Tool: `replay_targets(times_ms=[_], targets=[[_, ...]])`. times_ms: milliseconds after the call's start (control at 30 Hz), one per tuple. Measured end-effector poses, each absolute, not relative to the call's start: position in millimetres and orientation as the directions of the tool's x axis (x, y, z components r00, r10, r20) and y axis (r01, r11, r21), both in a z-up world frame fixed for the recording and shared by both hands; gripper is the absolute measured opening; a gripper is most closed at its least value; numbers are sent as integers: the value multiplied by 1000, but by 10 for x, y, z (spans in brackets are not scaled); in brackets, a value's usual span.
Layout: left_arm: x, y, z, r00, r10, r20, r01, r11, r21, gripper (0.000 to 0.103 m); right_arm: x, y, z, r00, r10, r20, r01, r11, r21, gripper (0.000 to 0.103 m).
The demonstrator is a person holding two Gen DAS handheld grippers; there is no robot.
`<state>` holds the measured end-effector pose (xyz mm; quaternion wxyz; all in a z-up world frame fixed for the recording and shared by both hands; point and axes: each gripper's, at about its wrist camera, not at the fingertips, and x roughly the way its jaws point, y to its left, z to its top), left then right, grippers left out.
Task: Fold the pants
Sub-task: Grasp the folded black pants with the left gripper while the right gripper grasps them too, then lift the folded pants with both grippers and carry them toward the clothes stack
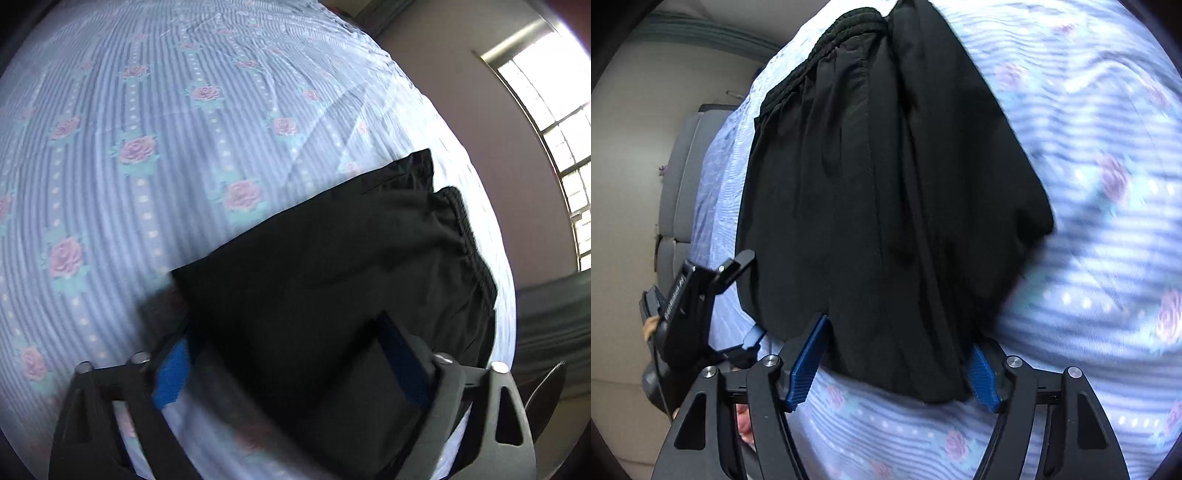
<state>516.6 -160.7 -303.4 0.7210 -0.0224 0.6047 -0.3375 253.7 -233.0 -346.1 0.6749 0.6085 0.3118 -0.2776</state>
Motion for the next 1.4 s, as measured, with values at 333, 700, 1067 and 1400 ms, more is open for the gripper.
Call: replay_targets(times_ms=[333,700,1067,1400], targets=[[4845,-1814,-2511,64,-449,-891,571,749,-337,15,2622,-2665,-3222,653,101,-751,708,272,652,15],[4162,-1385,-1272,184,-439,-880,628,741,-238,13,2289,-2701,-1779,717,116,-687,543,525,655,14],[3196,-659,-64,356,-454,-817,499,831,-245,12,1780,-2108,-631,709,269,-652,306,716,628,14],[2683,690,485,511,-398,-762,312,912,-267,12,1692,-1223,-54,664,434,-610,40,793,608,14]])
